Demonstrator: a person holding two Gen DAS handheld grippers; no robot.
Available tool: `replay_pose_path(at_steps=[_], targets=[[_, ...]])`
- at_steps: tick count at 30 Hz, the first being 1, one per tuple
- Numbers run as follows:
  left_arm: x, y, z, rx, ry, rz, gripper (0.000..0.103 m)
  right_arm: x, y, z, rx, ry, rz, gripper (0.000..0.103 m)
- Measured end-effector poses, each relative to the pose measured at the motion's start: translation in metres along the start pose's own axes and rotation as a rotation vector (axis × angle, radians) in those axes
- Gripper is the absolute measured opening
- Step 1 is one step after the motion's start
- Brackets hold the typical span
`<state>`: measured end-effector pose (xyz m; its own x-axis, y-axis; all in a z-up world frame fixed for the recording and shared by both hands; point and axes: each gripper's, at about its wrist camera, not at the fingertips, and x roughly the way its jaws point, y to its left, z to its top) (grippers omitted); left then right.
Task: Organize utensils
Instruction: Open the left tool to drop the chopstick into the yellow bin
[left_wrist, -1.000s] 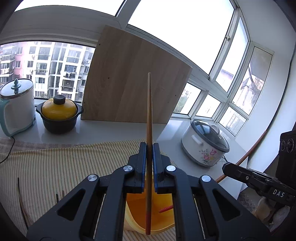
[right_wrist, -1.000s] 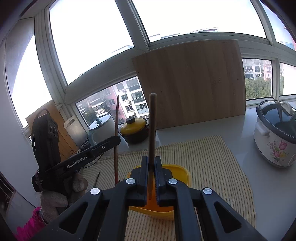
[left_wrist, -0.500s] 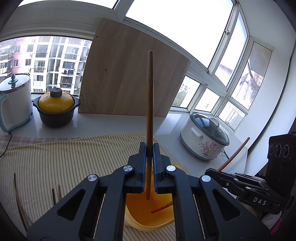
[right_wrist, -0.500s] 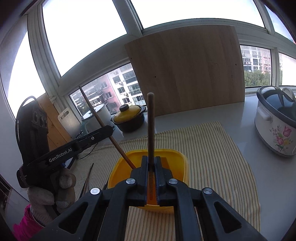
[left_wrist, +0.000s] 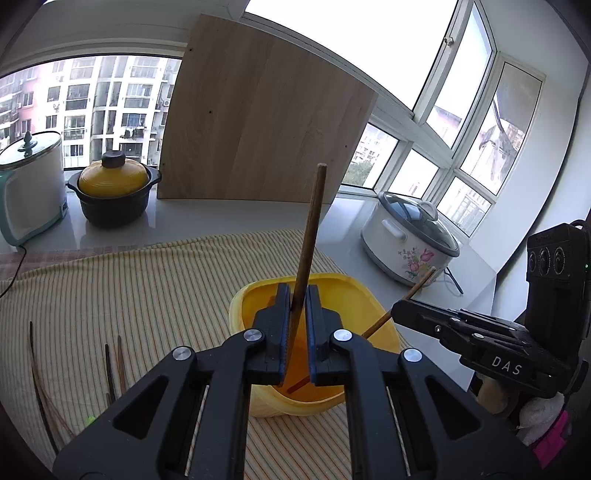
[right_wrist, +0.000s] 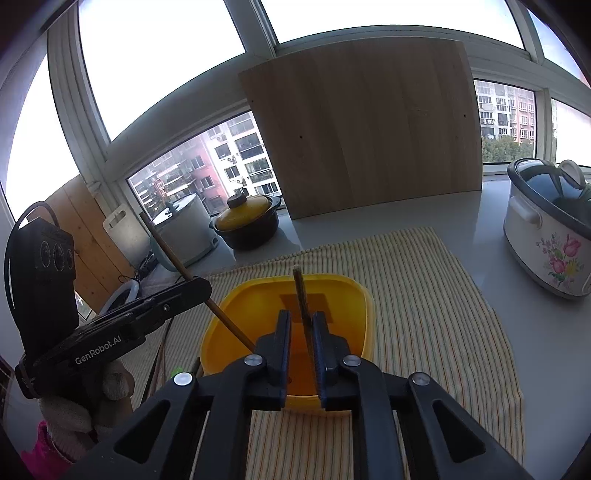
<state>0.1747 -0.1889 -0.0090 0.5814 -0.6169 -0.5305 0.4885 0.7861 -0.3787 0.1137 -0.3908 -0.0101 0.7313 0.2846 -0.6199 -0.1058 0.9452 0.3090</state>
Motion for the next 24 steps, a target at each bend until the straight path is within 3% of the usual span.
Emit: replay_pose_path(at_steps=[2, 4, 6, 12, 24], targets=[[-0.004, 0.000, -0.001, 0.003, 0.000, -0.002, 0.030, -0.003, 0.003, 0.000, -0.016, -0.013, -0.018, 0.037], [-0.010, 0.001, -0.003, 0.004, -0.010, 0.007, 0.042, -0.007, 0.009, -0.001, -0.040, -0.033, -0.045, 0.053], [-0.015, 0.004, -0.004, 0.002, -0.016, 0.008, 0.044, -0.012, 0.014, -0.001, -0.061, -0.057, -0.063, 0.075], [-0.031, 0.013, -0.008, 0.005, -0.038, 0.027, 0.045, -0.022, 0.032, -0.002, -0.121, -0.099, -0.098, 0.086], [-0.079, 0.049, -0.024, -0.005, -0.086, 0.088, 0.045, -0.036, 0.064, -0.005, -0.159, -0.143, -0.073, 0.087]])
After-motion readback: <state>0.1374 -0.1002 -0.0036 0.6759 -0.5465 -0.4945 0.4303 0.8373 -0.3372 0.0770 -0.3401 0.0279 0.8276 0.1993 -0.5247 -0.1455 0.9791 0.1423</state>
